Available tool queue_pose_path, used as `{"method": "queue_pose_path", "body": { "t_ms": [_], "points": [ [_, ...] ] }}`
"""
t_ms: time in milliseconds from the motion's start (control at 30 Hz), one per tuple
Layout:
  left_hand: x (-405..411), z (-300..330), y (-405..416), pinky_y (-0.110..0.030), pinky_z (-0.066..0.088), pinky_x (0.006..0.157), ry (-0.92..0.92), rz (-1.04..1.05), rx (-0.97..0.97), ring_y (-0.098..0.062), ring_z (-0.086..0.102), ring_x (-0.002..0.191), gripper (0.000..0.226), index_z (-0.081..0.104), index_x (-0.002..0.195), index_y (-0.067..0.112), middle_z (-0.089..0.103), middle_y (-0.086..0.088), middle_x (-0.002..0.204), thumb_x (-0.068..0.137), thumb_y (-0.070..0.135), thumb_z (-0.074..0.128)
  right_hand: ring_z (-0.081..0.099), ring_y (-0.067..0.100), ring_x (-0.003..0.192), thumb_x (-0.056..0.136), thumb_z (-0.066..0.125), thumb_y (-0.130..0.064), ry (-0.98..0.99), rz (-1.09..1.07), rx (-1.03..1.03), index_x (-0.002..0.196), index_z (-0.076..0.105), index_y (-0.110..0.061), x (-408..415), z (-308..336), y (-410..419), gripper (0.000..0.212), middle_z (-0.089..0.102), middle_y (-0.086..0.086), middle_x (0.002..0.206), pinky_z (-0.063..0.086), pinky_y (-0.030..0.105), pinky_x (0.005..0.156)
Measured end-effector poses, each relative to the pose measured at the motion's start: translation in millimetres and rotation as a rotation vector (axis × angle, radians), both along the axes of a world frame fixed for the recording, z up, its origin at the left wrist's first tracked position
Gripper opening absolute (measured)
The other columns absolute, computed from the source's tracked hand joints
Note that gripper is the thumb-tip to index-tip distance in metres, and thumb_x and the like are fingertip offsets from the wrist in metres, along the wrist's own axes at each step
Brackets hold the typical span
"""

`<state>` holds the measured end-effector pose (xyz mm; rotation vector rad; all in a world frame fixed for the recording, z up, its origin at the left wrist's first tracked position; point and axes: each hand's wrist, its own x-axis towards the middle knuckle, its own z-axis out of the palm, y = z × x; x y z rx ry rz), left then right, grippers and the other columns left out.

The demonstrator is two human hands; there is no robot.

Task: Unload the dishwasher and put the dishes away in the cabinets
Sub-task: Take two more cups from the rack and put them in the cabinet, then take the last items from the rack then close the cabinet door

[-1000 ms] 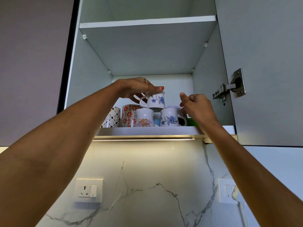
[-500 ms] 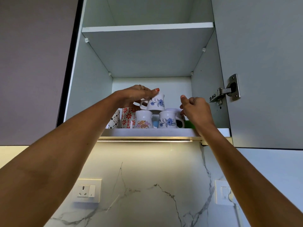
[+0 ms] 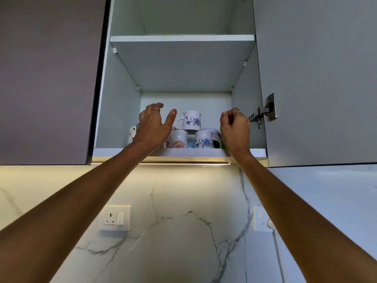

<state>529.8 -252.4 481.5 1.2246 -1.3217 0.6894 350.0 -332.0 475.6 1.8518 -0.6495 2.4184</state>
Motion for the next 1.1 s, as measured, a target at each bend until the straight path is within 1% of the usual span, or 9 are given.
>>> {"method": "queue_pose_path", "body": {
  "t_ms": [100,200,300,400,533,667,833,967,1100],
  "points": [
    [4.6,-15.1,23.5,-0.043,0.028,0.108,-0.099,0.073,0.017,-0.024,0.027,0.138,0.054,0.037,0.141,0.014,0.035,-0.007,0.148,0.097,0.046,0.039,0.055,0.022,0.091,0.094,0.047,-0.019,0.097,-0.023,-0.026,0.092,0.056,-0.009,-2.0,-10.7,16.3,0.014,0.060,0.009,0.094,0.049,0.038,0.080],
    [11.7,-21.3,47.6,-0.044,0.028,0.107,-0.171,0.128,0.037,-0.024,0.027,0.137,0.054,0.037,0.140,0.013,0.037,-0.006,0.147,0.097,0.046,0.040,0.048,0.013,0.098,0.096,0.046,-0.023,0.250,-0.091,-0.041,0.103,0.055,-0.009,-3.2,-20.3,36.3,0.018,0.056,0.004,0.104,0.042,0.028,0.080],
    [18.4,-21.3,70.6,-0.045,0.028,0.107,-0.137,0.135,0.073,-0.024,0.027,0.138,0.054,0.036,0.140,0.013,0.036,-0.006,0.148,0.097,0.046,0.039,0.046,0.013,0.103,0.097,0.047,-0.027,0.342,-0.154,-0.024,0.110,0.054,-0.009,-3.2,-27.9,56.9,0.023,0.054,0.003,0.109,0.034,0.023,0.081],
    [18.0,-22.8,91.4,-0.045,0.029,0.107,-0.086,0.104,0.079,-0.026,0.028,0.137,0.055,0.037,0.140,0.012,0.035,-0.008,0.148,0.097,0.047,0.038,0.049,0.018,0.102,0.096,0.048,-0.026,0.324,-0.138,0.004,0.107,0.055,-0.007,-8.2,-39.7,81.0,0.023,0.055,0.006,0.106,0.035,0.024,0.080],
    [6.4,-21.8,110.7,-0.046,0.030,0.110,0.143,-0.125,0.160,-0.029,0.031,0.136,0.057,0.039,0.139,0.012,0.033,-0.010,0.149,0.097,0.050,0.037,0.052,0.021,0.094,0.095,0.050,-0.023,0.267,-0.097,0.057,0.100,0.056,-0.006,-23.9,-68.1,109.5,0.018,0.055,0.007,0.098,0.038,0.026,0.076],
    [-18.0,-19.9,135.5,-0.047,0.036,0.106,0.379,-0.393,0.206,-0.028,0.045,0.125,0.055,0.045,0.131,0.014,0.045,-0.011,0.138,0.095,0.056,0.034,0.053,0.020,0.090,0.095,0.050,-0.020,0.251,-0.118,0.130,0.099,0.056,-0.007,-59.7,-100.3,142.1,0.015,0.057,0.009,0.098,0.039,0.024,0.072],
    [-52.0,-27.5,171.1,-0.038,0.033,0.107,0.187,-0.344,0.095,-0.024,0.036,0.132,0.047,0.043,0.133,0.012,0.038,-0.008,0.143,0.099,0.045,0.036,0.053,0.015,0.080,0.095,0.052,-0.019,0.150,-0.142,0.215,0.092,0.056,-0.012,-106.3,-138.2,189.2,0.009,0.060,0.008,0.092,0.040,0.015,0.064],
    [-73.7,-37.3,184.9,-0.036,0.031,0.105,0.037,-0.327,0.043,-0.023,0.034,0.132,0.044,0.043,0.133,0.012,0.039,-0.008,0.142,0.099,0.039,0.039,0.052,0.006,0.077,0.095,0.051,-0.020,0.144,-0.228,0.313,0.095,0.057,-0.011,-149.0,-170.1,216.8,0.010,0.061,0.005,0.094,0.039,0.006,0.061],
    [-99.2,-52.5,192.0,-0.034,0.034,0.100,-0.055,-0.389,-0.041,-0.024,0.041,0.126,0.040,0.047,0.129,0.008,0.045,-0.008,0.135,0.099,0.034,0.043,0.053,0.007,0.079,0.096,0.049,-0.022,0.115,-0.314,0.395,0.096,0.057,-0.012,-190.1,-185.5,246.7,0.013,0.061,0.004,0.097,0.039,0.013,0.062]
  ]
}}
